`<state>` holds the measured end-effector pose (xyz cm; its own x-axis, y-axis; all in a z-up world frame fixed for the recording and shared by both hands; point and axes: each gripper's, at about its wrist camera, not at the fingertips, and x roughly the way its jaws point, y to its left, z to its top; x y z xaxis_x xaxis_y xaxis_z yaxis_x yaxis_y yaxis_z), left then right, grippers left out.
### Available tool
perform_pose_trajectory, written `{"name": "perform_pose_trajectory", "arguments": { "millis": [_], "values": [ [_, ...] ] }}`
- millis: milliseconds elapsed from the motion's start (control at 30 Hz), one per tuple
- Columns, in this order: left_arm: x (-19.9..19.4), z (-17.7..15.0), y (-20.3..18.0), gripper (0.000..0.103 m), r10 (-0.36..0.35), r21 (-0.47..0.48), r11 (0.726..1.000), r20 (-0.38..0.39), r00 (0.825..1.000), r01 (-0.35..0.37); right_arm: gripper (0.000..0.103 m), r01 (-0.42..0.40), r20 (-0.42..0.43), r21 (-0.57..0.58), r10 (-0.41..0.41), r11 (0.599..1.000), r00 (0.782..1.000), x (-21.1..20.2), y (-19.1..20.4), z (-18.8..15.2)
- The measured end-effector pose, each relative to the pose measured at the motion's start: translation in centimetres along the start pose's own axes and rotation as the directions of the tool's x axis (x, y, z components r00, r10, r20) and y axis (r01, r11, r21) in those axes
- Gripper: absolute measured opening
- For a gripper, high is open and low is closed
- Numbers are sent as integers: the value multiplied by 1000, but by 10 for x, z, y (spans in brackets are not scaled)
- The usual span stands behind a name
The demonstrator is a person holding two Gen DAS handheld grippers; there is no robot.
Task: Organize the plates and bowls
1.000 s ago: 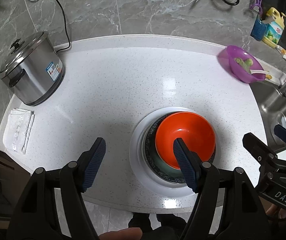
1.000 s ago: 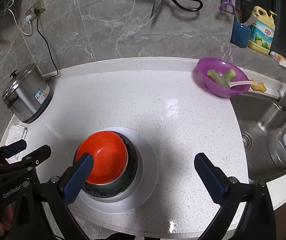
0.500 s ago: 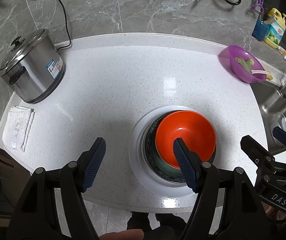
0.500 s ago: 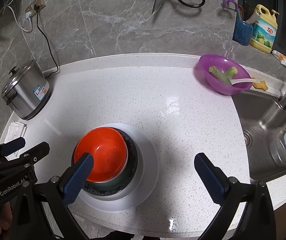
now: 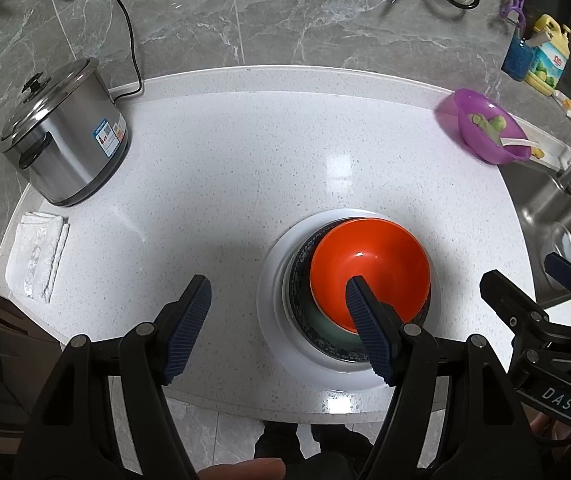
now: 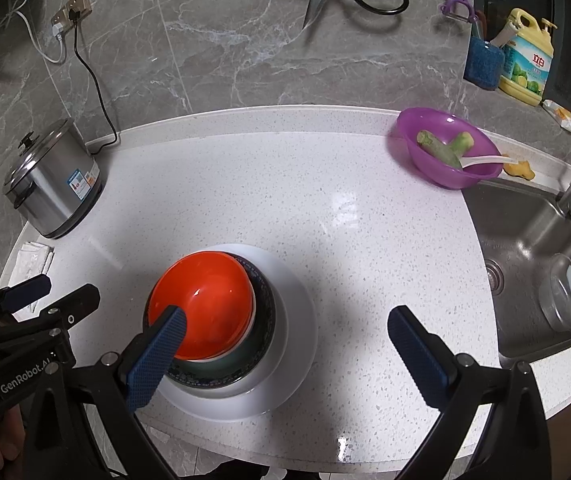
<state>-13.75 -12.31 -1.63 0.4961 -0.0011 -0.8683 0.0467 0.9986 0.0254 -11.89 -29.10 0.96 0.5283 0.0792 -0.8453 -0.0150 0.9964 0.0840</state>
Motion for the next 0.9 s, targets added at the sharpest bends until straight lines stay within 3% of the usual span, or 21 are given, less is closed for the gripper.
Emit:
{"name": "perform_pose_trajectory", "arguments": {
  "millis": [900],
  "values": [
    [0, -1, 4, 68, 3, 3, 1000, -2, 1000, -3, 103, 1, 0, 1, -1, 1000, 1000, -1, 0, -1]
  ]
}}
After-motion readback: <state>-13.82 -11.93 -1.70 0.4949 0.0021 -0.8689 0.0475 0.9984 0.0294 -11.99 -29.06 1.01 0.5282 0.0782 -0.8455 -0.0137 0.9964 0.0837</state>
